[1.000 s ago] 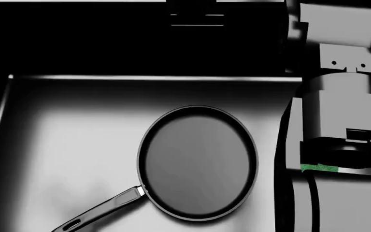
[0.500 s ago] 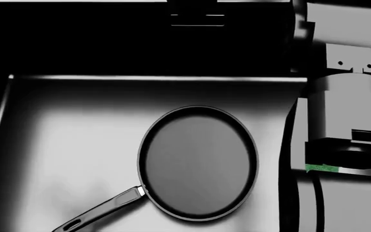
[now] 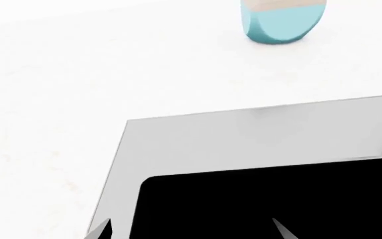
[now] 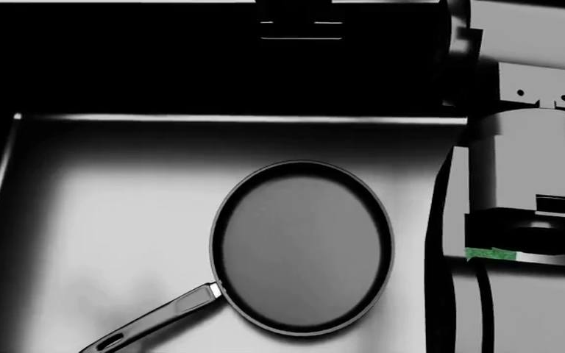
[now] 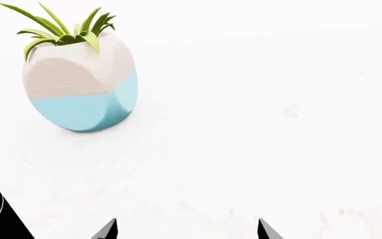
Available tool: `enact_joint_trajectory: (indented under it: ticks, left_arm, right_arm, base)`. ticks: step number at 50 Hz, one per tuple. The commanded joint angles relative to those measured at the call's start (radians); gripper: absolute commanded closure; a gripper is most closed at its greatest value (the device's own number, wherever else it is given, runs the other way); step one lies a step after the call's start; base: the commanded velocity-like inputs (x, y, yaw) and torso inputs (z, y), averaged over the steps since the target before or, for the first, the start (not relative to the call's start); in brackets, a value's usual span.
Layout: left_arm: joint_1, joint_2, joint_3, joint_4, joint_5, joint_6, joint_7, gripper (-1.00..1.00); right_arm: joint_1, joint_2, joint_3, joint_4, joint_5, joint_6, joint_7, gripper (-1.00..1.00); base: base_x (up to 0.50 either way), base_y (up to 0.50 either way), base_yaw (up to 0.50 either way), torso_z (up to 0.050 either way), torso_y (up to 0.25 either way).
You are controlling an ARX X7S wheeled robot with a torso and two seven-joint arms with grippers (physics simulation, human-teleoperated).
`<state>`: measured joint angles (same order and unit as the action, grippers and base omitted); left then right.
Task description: Pick the pan and sponge and place them into the sink. Then turn on the water.
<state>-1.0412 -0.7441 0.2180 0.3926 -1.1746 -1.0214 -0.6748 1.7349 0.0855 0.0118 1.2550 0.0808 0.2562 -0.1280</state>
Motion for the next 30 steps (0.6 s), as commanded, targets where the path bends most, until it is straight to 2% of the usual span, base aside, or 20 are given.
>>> enact_joint_trajectory:
  ticks: [1,7,30]
  left_arm:
    - [0.004,-0.020,-0.016,0.010,-0.023,-0.006,-0.004,-1.00]
    - [-0.003,0.001,0.003,-0.004,-0.005,-0.001,-0.006,-1.00]
    - [-0.011,-0.007,0.004,-0.004,-0.016,-0.006,-0.008,-1.00]
  right_arm:
    - [-0.026,0.015,-0.027,0.054,-0.081,0.020,0.053,-1.00]
    - [-0.026,0.015,-0.024,0.054,-0.080,0.023,0.073,-1.00]
    - [-0.023,0.015,-0.016,0.054,-0.078,0.043,0.117,-1.00]
  base:
    - [0.00,0.00,0.00,0.000,0.000]
    - [0.00,0.00,0.00,0.000,-0.004]
    - [0.00,0.00,0.00,0.000,-0.003]
